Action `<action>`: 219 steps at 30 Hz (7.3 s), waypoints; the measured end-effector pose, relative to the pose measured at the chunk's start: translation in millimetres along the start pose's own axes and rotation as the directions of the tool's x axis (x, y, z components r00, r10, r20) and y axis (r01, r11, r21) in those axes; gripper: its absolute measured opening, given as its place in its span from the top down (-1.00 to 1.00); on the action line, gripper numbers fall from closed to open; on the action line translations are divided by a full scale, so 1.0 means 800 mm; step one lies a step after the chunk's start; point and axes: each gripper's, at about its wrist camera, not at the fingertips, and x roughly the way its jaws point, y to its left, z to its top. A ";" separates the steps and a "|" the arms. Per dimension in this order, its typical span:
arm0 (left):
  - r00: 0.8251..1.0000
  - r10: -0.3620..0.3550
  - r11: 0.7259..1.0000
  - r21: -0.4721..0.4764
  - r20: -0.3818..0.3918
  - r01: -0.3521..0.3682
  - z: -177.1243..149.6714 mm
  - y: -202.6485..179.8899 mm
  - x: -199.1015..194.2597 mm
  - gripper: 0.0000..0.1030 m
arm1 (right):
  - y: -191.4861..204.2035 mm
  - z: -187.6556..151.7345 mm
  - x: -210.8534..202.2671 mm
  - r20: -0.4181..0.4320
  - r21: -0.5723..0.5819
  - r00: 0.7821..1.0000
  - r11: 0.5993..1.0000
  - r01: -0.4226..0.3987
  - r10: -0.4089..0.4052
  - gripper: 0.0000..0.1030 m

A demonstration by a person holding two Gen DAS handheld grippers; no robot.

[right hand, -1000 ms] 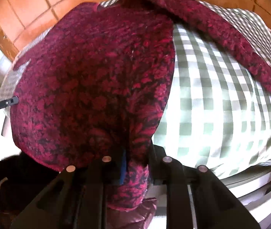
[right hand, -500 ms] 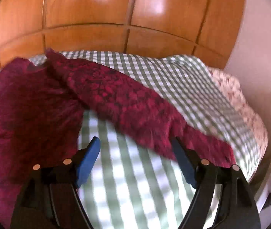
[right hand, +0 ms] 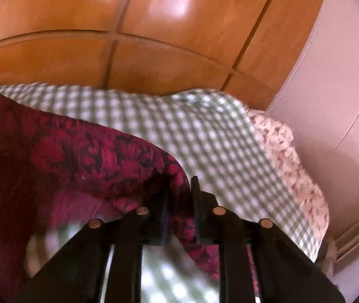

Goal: Fold small clothes

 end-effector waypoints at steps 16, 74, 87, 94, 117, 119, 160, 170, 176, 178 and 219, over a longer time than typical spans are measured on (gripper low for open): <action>0.990 -0.075 0.974 -0.204 0.123 0.099 0.015 0.064 -0.057 -0.81 | 0.025 0.002 -0.084 0.154 0.061 0.974 0.982 -0.180 0.169 -0.94; 0.887 -0.460 0.769 -0.481 0.041 0.421 -0.143 0.131 -0.143 -0.22 | 0.104 -0.124 -0.151 -0.128 -0.022 0.835 0.840 -0.542 0.535 -0.96; 0.923 -0.381 0.875 -0.342 -0.051 0.342 -0.141 0.101 -0.160 0.76 | 0.021 -0.287 -0.253 -0.311 0.034 0.658 0.700 -0.713 0.685 0.42; 0.957 -0.280 0.942 -0.214 -0.070 0.260 -0.116 0.092 -0.180 0.78 | -0.025 -0.261 -0.292 -0.252 0.033 0.596 0.623 -0.782 0.762 0.66; 0.995 -0.004 0.995 -0.097 0.100 0.013 0.031 0.037 -0.055 -0.36 | -0.116 -0.207 -0.144 -0.127 0.462 0.691 0.659 -0.593 0.711 -0.28; 0.992 0.036 0.998 -0.055 0.122 -0.030 0.042 0.028 -0.040 -0.35 | -0.128 -0.196 -0.114 -0.095 0.532 0.696 0.627 -0.569 0.712 -0.28; 0.996 -0.083 0.994 -0.072 0.046 0.086 0.045 0.051 0.035 -0.86 | -0.186 -0.048 0.050 -0.134 0.551 0.973 0.830 -0.084 0.187 0.83; 0.994 -0.098 0.992 -0.073 0.052 0.101 0.044 0.052 0.036 -0.88 | 0.011 0.036 -0.099 0.085 0.152 0.873 0.859 -0.488 0.481 0.83; 0.992 -0.111 0.989 -0.088 0.059 0.116 0.043 0.053 0.035 -0.88 | 0.190 0.024 -0.163 -0.026 -0.063 0.748 0.746 -0.663 0.663 0.78; 0.991 -0.121 0.987 -0.096 0.063 0.127 0.043 0.055 0.033 -0.88 | 0.226 0.013 -0.175 -0.063 -0.112 0.721 0.713 -0.692 0.690 0.56; 0.999 0.000 0.954 -0.300 0.049 0.015 0.085 0.143 0.029 0.84 | 0.034 -0.085 -0.081 0.011 0.498 0.462 0.396 -0.772 0.887 -0.85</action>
